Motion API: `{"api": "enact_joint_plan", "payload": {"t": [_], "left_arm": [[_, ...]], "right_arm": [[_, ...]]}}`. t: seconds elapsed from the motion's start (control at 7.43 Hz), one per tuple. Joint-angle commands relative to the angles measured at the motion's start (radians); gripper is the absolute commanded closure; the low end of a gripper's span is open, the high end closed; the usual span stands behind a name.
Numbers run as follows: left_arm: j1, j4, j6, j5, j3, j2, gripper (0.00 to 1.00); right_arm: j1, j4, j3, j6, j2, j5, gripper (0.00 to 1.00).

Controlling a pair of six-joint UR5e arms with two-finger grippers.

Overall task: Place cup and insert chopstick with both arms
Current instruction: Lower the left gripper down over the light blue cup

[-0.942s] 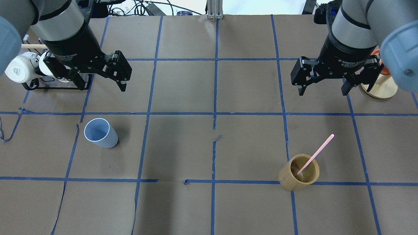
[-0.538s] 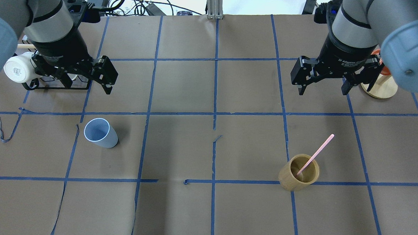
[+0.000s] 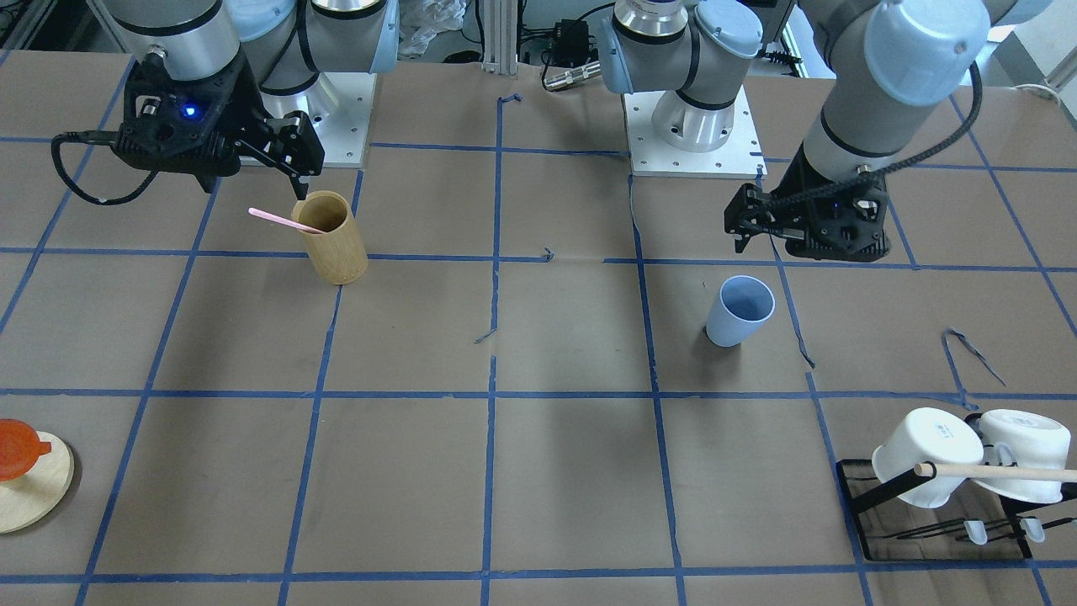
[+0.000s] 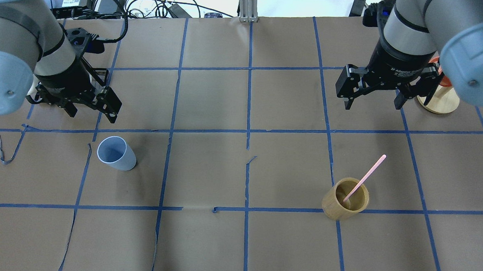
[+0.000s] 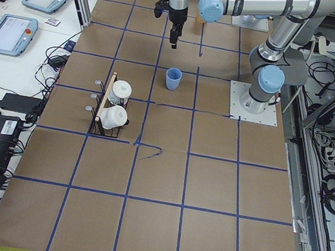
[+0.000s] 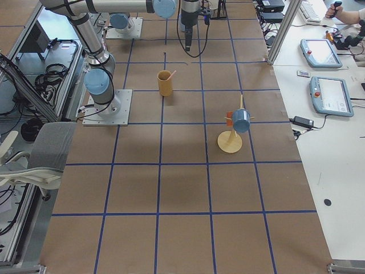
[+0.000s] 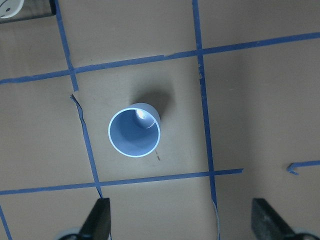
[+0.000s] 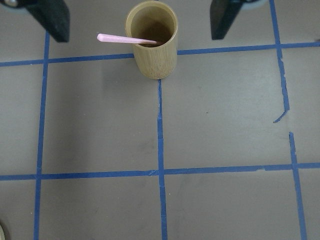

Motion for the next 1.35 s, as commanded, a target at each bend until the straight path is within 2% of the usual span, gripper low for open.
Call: {"api": "enact_joint_plan", "payload": {"t": [0.0,0.27,0.4,0.67,0.94,1.08,1.21], "left_arm": [[0.068,0.199,0.027,0.003,-0.150,-0.044,0.00],[0.070,0.229,0.010,0.000,-0.182,-0.075,0.01],[0.070,0.229,0.009,-0.003,-0.181,-0.088,0.06],[0.042,0.228,-0.206,-0.014,-0.181,-0.100,0.10],[0.006,0.229,-0.232,-0.023,-0.181,-0.105,0.10],[-0.002,0.229,-0.238,-0.031,-0.181,-0.117,0.15],[-0.005,0.229,-0.237,-0.031,-0.181,-0.126,0.37]], "right_arm": [[0.000,-0.006,-0.001,0.000,0.000,0.000,0.00],[0.000,-0.006,-0.001,0.000,0.000,0.000,0.00],[0.000,-0.006,-0.001,0.000,0.000,0.000,0.00],[0.000,-0.006,0.000,0.000,0.000,0.000,0.00],[0.000,-0.006,0.000,0.000,0.000,-0.002,0.00],[0.000,-0.006,0.000,0.001,-0.001,-0.002,0.00],[0.000,0.002,0.007,-0.002,0.000,-0.005,0.00]]}}
